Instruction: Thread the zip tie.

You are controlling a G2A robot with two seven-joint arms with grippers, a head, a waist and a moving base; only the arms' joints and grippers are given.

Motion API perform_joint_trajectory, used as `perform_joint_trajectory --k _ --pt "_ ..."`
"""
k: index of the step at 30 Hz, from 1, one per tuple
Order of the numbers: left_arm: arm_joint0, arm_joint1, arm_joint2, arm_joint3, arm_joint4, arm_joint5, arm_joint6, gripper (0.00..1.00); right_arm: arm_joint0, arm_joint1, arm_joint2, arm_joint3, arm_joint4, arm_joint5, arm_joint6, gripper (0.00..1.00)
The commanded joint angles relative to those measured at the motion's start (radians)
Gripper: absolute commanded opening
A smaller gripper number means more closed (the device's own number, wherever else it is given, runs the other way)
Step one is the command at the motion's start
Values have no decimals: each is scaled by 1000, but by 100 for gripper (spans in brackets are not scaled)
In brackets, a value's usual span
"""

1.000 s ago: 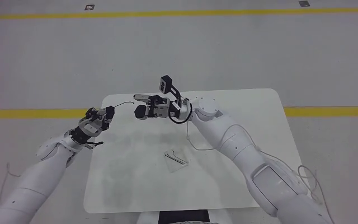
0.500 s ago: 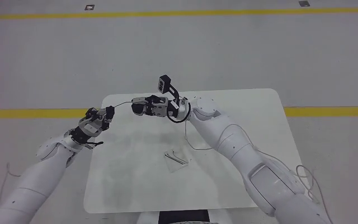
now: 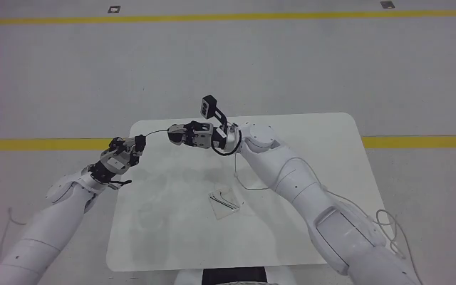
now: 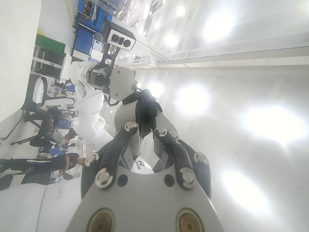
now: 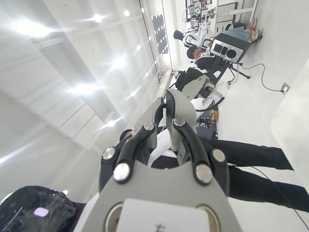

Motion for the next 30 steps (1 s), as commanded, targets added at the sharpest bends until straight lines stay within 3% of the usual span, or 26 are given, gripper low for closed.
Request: perform_joint_trajectory --k 1,6,7,8,12,16,20,30 --pt "0 0 0 0 0 0 0 0 -1 0 2 0 -8 -1 -1 0" --pt "0 0 0 0 0 0 0 0 1 4 12 -4 -50 -12 -5 0" --pt "0 0 0 0 0 0 0 38 -1 5 16 -5 -55 -13 -4 0" --pt "0 0 0 0 0 0 0 100 -2 7 20 -6 -58 -14 -3 0" --pt "1 -4 -2 -6 -5 6 30 100 -6 17 39 -14 -89 -18 0 0" --pt "-1 -5 -19 5 21 22 1 100 -16 25 55 -34 -113 -19 8 0" --pt "-11 -7 -32 24 65 -3 10 100 -25 30 66 -58 -116 -22 18 0" --pt "-11 -7 -32 24 65 -3 10 100 -25 30 66 -58 -116 -22 18 0"
